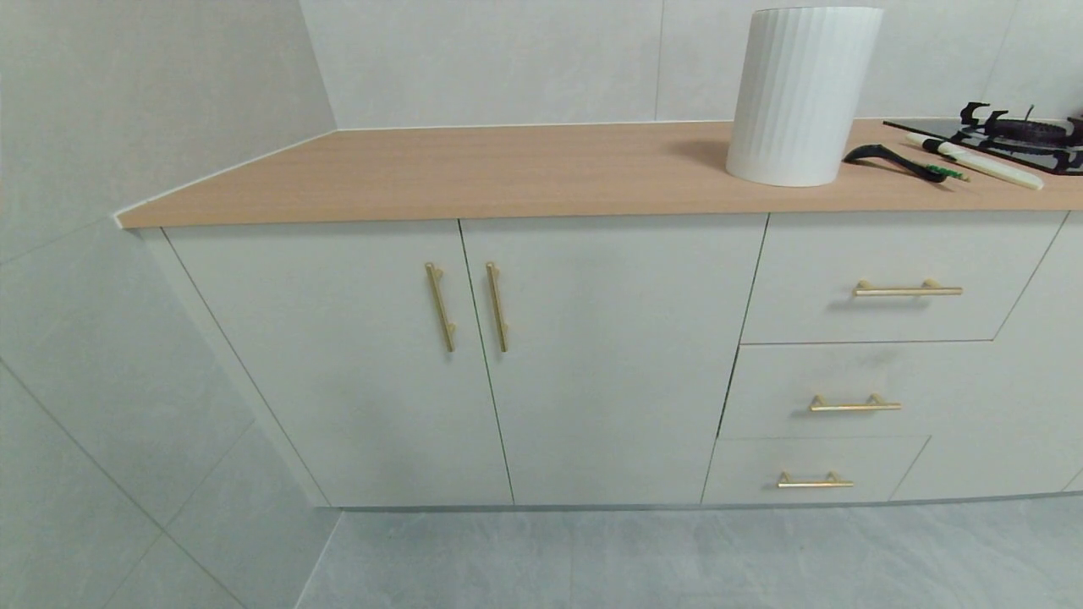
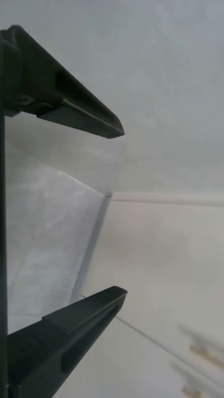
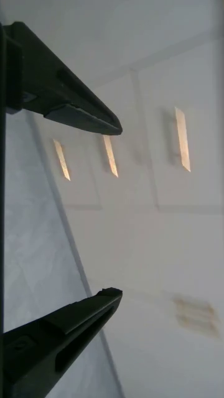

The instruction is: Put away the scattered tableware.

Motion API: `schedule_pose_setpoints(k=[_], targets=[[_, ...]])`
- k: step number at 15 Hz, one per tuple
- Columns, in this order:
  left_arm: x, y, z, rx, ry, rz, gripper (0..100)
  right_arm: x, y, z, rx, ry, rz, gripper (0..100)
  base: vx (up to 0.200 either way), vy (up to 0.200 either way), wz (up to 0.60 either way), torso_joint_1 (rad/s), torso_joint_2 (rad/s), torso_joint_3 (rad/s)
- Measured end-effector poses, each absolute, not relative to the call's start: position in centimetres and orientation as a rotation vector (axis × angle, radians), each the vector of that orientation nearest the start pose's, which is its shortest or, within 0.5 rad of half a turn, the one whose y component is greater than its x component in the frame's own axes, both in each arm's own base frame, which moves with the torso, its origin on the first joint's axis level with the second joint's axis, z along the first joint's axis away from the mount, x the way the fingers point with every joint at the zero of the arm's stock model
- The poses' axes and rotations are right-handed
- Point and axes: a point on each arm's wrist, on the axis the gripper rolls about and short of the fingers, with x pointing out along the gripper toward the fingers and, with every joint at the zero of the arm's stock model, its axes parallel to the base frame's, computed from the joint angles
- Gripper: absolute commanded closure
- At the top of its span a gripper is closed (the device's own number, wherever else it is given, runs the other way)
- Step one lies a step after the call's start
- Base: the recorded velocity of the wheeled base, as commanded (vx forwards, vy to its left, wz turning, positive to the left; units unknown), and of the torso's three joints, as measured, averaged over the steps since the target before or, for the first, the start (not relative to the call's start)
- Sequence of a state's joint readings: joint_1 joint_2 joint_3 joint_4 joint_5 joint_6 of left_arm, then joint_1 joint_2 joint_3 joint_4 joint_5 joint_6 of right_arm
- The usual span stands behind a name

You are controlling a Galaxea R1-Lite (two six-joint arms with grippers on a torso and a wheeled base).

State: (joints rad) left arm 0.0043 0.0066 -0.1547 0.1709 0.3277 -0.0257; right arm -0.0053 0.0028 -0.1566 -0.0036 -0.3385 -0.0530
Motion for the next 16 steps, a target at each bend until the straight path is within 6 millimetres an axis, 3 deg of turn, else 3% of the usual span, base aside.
schedule_pose_setpoints(k=[4, 16], targets=[[-2.4, 0.0, 8.1, 0.044, -0.017, 0.013, 0, -2.4, -0.2, 8.2, -0.017, -0.041, -0.085, 0, 0.0, 0.0, 0.0, 0.0, 0.0, 0.0], [-2.3, 0.0, 7.5, 0.0, 0.0, 0.002, 0, -2.3, -0.1, 7.6, -0.002, -0.005, -0.035, 0, 0.0, 0.0, 0.0, 0.0, 0.0, 0.0]])
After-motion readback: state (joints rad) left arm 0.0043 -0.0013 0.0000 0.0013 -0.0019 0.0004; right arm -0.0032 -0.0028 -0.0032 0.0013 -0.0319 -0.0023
